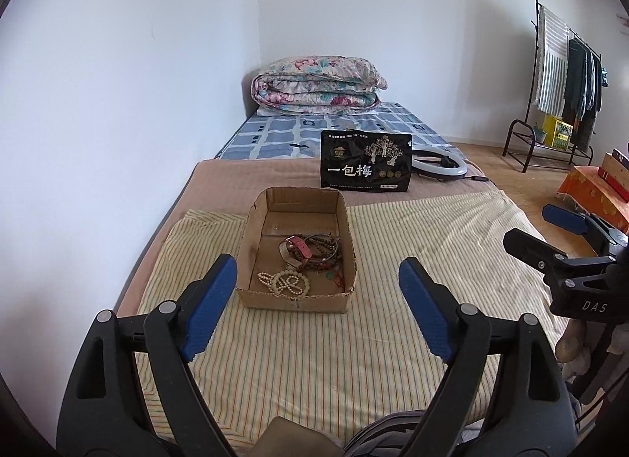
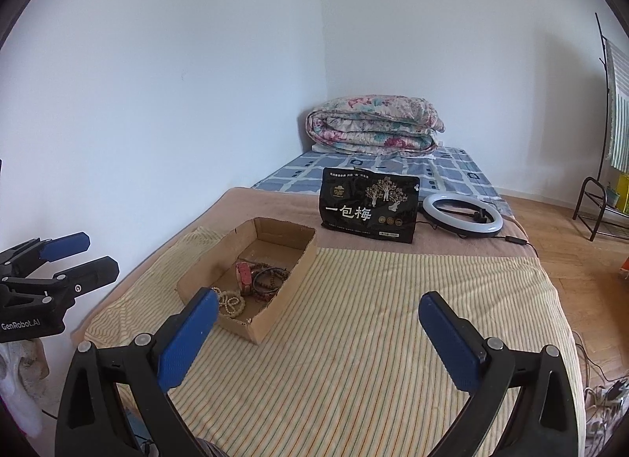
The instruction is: Organize jewelry
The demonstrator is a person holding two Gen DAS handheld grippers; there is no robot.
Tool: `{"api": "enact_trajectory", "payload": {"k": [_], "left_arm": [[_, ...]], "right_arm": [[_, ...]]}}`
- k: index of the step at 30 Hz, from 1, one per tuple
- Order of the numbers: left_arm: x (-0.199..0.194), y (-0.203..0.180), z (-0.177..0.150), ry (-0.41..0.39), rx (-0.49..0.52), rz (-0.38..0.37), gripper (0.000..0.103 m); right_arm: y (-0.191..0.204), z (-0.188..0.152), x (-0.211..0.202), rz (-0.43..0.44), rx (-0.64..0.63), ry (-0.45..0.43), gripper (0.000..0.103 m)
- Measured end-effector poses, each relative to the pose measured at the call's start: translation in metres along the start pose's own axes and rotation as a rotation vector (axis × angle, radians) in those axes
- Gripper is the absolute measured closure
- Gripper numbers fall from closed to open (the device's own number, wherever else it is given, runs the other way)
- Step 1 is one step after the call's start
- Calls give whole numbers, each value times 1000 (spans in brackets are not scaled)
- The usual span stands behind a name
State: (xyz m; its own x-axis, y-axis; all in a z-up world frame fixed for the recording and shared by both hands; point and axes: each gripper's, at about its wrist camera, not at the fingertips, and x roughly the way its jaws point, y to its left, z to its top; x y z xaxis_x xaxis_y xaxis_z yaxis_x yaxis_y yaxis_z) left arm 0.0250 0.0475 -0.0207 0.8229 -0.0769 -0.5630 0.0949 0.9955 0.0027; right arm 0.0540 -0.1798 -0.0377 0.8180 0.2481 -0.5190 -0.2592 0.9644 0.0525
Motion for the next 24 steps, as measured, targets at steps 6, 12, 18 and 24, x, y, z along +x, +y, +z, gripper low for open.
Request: {"api": "enact_trajectory", "payload": {"k": [6, 12, 18, 24], "left_arm": [[-8, -7, -2, -22, 22, 16, 7], [-10, -12, -1, -22, 26, 35, 1], [-14, -11, -1, -24, 21, 43, 1], [-15, -12, 0, -27, 27, 46, 1]], "right_arm": [[-2, -2, -5, -11, 7, -9, 0], [-4, -2, -7, -19, 14, -15, 0], [-3, -2, -11, -26, 7, -25, 0], [-2, -3, -13, -29, 4, -28, 0]]}}
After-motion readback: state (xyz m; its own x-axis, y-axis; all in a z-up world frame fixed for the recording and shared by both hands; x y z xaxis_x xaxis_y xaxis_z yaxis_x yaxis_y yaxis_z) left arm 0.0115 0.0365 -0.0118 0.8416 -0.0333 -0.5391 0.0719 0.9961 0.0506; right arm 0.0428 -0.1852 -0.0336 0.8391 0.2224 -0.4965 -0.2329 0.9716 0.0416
